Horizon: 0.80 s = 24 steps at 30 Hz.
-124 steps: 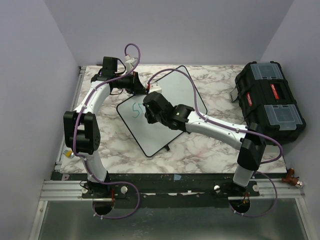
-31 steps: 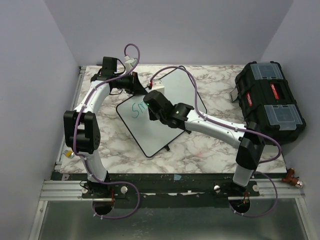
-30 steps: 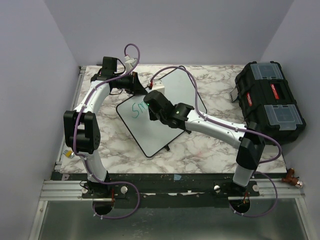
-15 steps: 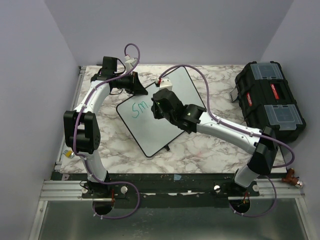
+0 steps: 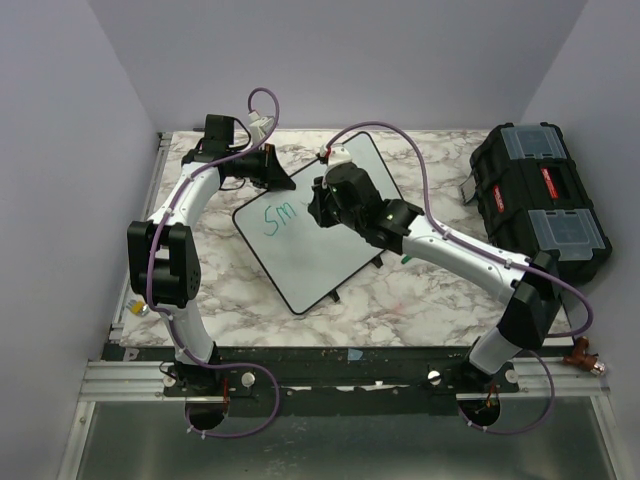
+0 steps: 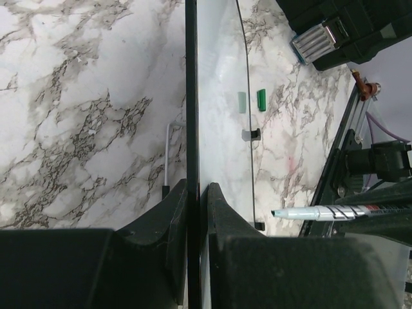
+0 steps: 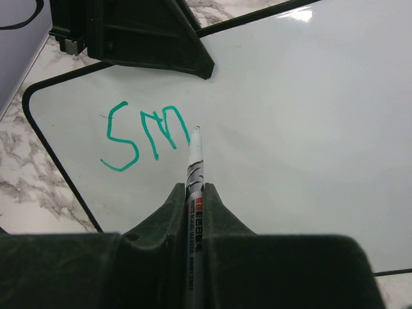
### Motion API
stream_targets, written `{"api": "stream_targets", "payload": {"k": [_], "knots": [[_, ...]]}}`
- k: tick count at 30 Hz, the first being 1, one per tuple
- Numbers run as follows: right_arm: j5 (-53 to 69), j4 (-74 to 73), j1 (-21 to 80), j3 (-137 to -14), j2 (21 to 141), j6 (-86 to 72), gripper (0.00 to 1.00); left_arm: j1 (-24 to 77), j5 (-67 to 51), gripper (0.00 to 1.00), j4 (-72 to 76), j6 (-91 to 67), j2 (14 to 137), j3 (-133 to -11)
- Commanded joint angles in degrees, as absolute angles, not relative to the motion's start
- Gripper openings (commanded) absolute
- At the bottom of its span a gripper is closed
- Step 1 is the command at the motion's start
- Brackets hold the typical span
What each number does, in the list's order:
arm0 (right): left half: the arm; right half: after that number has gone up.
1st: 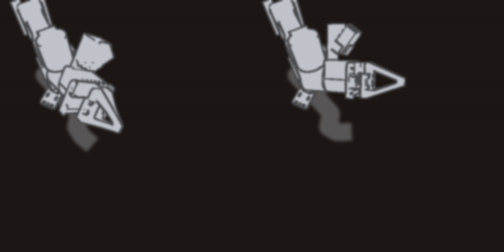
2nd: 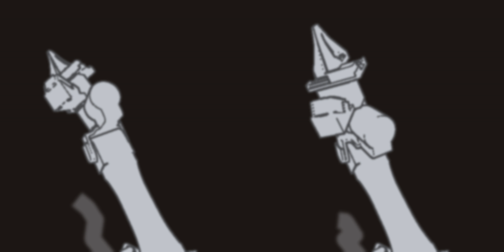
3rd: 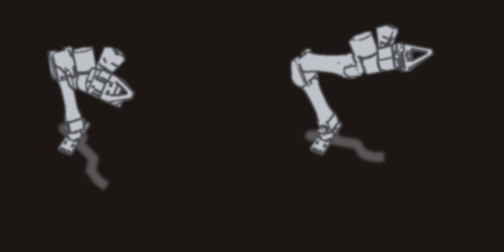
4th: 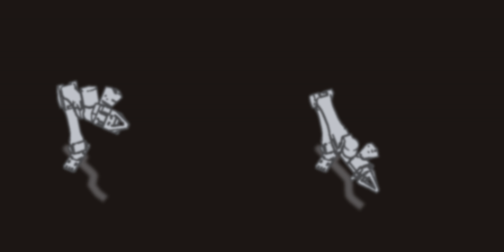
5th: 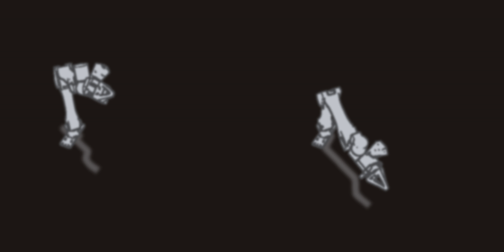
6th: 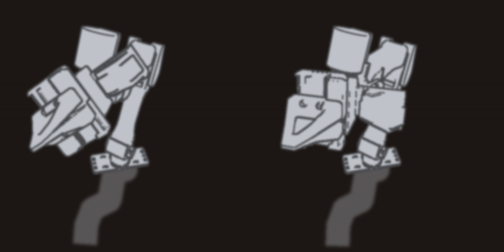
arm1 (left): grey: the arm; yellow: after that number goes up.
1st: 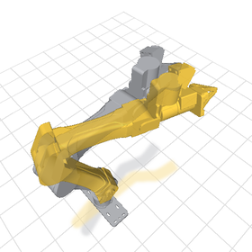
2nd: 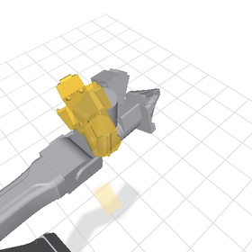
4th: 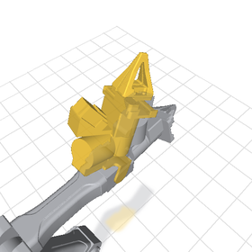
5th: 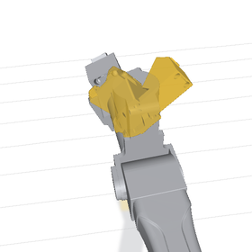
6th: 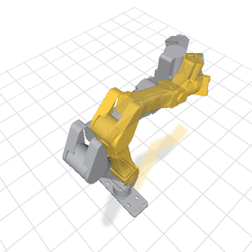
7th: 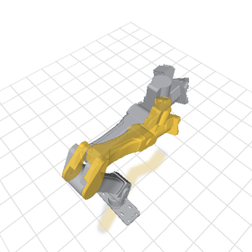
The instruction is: Write a sentence on the whiteboard
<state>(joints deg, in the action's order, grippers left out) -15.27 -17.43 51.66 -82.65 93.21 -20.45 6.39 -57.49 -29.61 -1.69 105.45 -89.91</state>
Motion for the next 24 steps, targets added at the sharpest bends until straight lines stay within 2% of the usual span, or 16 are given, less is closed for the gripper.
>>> {"api": "stream_targets", "payload": {"k": [1, 24], "knots": [[-10.7, -18.0, 50.8, -85.2, 94.7, -19.5, 0.01, 7.0, -54.2, 0.00, -25.4, 1.8, 103.9, -88.0], [-9.2, -16.2, 49.3, -85.3, 96.5, -22.9, 0.01, 6.8, -51.4, 0.00, -18.9, -1.5, 99.1, -83.5]]}}
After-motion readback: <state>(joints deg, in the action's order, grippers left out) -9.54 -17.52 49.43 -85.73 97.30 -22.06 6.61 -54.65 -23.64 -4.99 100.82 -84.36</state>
